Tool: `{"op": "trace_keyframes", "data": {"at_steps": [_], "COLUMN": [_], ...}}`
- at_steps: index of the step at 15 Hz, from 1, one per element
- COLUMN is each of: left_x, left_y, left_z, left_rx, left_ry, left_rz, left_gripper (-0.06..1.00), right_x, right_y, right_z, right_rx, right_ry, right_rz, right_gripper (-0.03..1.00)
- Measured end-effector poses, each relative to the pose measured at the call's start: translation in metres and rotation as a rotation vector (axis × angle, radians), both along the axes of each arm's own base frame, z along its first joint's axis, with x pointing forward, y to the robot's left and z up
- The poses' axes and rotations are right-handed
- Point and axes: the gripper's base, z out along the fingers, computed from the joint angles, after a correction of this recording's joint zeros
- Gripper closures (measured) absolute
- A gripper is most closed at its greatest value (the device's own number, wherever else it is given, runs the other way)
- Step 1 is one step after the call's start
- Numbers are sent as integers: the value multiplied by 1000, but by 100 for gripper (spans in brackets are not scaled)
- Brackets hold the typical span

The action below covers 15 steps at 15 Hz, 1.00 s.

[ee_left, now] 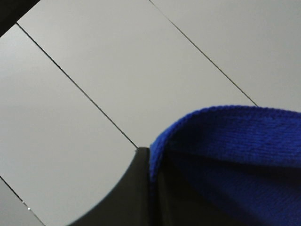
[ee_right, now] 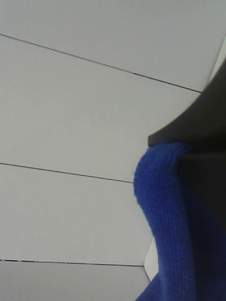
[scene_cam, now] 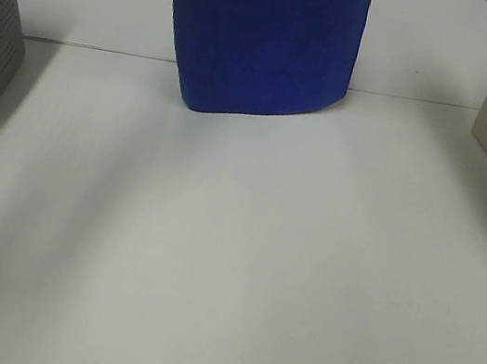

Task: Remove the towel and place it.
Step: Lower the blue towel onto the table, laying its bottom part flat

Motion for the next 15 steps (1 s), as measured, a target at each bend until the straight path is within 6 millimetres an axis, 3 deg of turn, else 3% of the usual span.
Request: {"op": "trace_keyframes", "data": {"at_steps": [7,10,12,15], "left_x": [2,1,-16,-42], "left_y": [2,4,-3,-5], "left_z": [-4,-8,-6,8], "left_rx": [47,25,-15,-46], "left_ry": [35,132,350,507], "left_rz": [44,72,108,121], "left_gripper": [94,94,94,94], "right_x": [-3,-14,-39,-62], "right_y": [-4,-4,-7,-10], "right_z": [-9,-8,6,17], "right_rx": [-33,-72,-117,-155], "right_ry": [146,235,333,420], "right_rz": [36,67,111,144], "right_gripper": [95,95,95,95]}}
